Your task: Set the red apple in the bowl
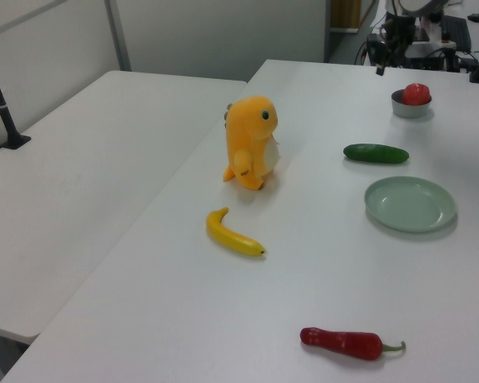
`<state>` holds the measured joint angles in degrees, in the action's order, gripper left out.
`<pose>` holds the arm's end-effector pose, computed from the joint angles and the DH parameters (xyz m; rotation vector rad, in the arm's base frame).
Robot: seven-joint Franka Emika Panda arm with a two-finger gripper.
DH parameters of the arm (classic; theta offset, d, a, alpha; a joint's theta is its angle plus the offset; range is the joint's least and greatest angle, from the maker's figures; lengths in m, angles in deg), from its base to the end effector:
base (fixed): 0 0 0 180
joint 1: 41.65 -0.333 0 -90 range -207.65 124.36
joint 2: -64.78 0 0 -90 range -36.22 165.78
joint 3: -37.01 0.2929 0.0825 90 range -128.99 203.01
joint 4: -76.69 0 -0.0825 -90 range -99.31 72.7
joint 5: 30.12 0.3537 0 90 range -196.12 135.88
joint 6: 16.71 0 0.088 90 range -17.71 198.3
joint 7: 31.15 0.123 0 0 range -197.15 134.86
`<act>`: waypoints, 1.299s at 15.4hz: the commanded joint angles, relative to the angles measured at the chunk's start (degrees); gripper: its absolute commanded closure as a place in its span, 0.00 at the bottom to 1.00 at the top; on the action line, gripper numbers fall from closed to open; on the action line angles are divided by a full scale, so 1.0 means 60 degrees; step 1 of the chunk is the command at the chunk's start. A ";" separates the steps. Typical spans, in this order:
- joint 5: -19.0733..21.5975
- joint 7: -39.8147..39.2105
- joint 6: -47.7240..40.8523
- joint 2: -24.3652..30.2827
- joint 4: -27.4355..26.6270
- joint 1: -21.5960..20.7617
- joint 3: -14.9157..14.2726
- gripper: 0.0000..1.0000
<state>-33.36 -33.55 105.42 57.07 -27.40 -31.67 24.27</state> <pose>0.5433 -0.2259 0.4543 2.9745 -0.4866 0.2442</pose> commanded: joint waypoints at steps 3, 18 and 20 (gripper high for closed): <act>0.0335 0.1714 -0.2011 0.1342 0.0136 -0.1177 0.0832 0.00; 0.0700 0.1753 -0.2322 0.1373 0.0210 -0.2161 0.2710 0.00; 0.0730 0.1295 -0.2351 0.1388 0.0181 -0.2393 0.2535 0.00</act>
<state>-30.23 -21.08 92.54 64.74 -26.10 -44.81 40.56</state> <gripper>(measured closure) 0.000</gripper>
